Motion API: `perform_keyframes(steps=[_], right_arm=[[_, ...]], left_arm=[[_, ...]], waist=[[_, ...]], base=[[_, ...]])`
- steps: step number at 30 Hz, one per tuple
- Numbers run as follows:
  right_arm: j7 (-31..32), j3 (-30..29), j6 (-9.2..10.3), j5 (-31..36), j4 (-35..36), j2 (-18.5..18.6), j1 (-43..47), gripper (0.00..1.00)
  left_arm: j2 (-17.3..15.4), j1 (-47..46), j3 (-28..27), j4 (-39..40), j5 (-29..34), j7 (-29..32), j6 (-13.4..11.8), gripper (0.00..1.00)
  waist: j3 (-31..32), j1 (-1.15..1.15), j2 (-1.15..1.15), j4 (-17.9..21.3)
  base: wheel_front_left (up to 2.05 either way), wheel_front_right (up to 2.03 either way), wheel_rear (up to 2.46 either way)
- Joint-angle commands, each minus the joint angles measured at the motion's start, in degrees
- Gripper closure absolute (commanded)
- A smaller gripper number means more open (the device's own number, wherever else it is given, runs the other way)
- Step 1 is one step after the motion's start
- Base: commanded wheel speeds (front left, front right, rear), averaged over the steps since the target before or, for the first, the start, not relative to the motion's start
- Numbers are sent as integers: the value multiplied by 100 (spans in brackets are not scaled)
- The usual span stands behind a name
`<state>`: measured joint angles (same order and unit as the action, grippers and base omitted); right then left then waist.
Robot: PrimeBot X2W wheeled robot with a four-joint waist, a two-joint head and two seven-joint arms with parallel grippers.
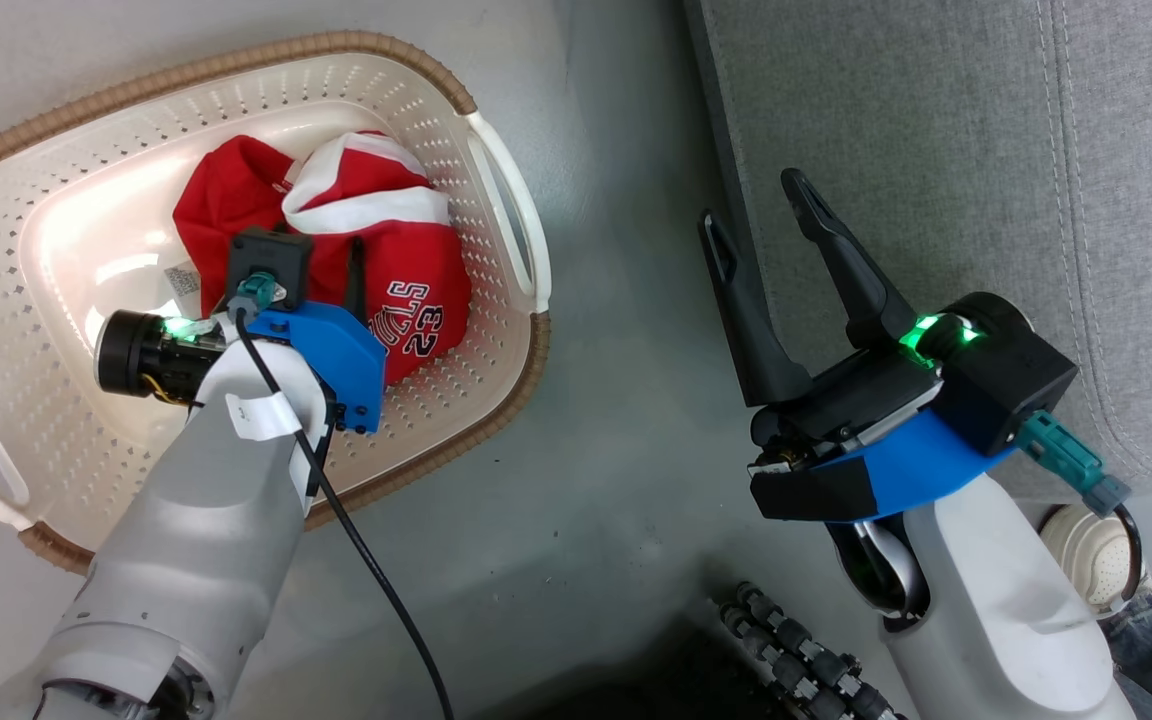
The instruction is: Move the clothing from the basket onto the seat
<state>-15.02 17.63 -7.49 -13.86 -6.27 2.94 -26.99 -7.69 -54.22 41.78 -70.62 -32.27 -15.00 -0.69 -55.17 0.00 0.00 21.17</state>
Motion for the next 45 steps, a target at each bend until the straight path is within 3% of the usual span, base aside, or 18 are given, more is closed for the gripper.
perform_keyframes(steps=[1,5,6,7,32,45], right_arm=[[-22,-12,-1,-51,25,-9,22,0],[-22,7,-1,-65,10,-9,24,0],[-21,14,-1,-62,5,-9,14,0],[-22,22,-1,-65,-3,-9,2,0],[-22,13,-1,7,-137,-9,-120,0],[26,-153,-1,250,-621,-5,148,0]], left_arm=[[-8,-91,17,-32,20,-22,16,0],[8,-117,79,-76,62,-24,82,0],[1,-118,91,-93,68,-24,112,57],[-8,-124,107,-108,73,-24,111,100],[65,-92,207,-258,-44,-21,299,100],[281,526,226,121,-1,-23,390,100]], waist=[[-6,0,0,-5],[-14,0,0,-18],[-14,0,0,-18],[-13,0,0,-17],[253,0,0,-125],[1753,0,0,-633]], base=[[0,0,0],[0,0,0],[0,0,0],[0,0,0],[0,0,0],[0,0,0]])
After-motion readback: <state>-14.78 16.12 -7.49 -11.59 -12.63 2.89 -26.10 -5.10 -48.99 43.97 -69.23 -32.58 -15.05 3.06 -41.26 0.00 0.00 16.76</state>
